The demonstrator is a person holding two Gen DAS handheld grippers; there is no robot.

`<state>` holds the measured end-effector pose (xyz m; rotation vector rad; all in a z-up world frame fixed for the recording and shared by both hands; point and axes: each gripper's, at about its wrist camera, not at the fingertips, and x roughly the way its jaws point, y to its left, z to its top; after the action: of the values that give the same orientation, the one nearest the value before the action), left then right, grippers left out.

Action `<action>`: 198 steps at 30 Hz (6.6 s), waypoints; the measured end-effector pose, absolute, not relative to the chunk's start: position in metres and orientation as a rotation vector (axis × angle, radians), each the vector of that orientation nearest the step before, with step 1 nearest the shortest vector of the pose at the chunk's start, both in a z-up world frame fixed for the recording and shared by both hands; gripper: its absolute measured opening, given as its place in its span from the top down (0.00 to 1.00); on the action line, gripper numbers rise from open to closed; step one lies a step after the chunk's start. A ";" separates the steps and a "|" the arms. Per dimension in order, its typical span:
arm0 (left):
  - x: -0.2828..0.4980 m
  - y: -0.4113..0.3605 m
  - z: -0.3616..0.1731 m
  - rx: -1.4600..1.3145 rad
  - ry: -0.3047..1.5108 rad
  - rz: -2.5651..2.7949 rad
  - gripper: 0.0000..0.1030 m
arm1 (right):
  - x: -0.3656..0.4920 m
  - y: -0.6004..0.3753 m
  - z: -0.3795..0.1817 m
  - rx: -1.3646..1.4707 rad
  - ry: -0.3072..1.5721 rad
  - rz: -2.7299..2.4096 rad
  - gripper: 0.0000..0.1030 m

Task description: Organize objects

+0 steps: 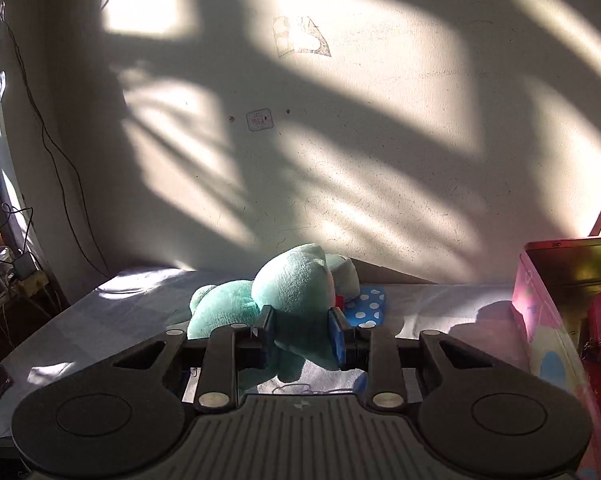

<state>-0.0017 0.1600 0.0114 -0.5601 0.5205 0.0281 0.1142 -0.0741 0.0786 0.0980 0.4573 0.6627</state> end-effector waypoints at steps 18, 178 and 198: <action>-0.015 0.069 0.033 -0.437 0.574 -0.249 0.21 | 0.023 -0.175 0.025 0.271 0.611 0.576 0.72; -0.011 0.215 0.022 -0.677 0.502 -0.090 0.38 | 0.030 -0.134 0.041 0.247 0.891 0.784 0.69; -0.033 0.092 0.028 -0.407 0.689 -0.098 0.54 | -0.005 -0.139 0.024 0.164 0.736 0.920 0.74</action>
<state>-0.0332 0.0919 0.0280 -0.4072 0.6895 -0.0975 -0.0049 -0.1387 0.0241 0.1640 0.7357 0.9195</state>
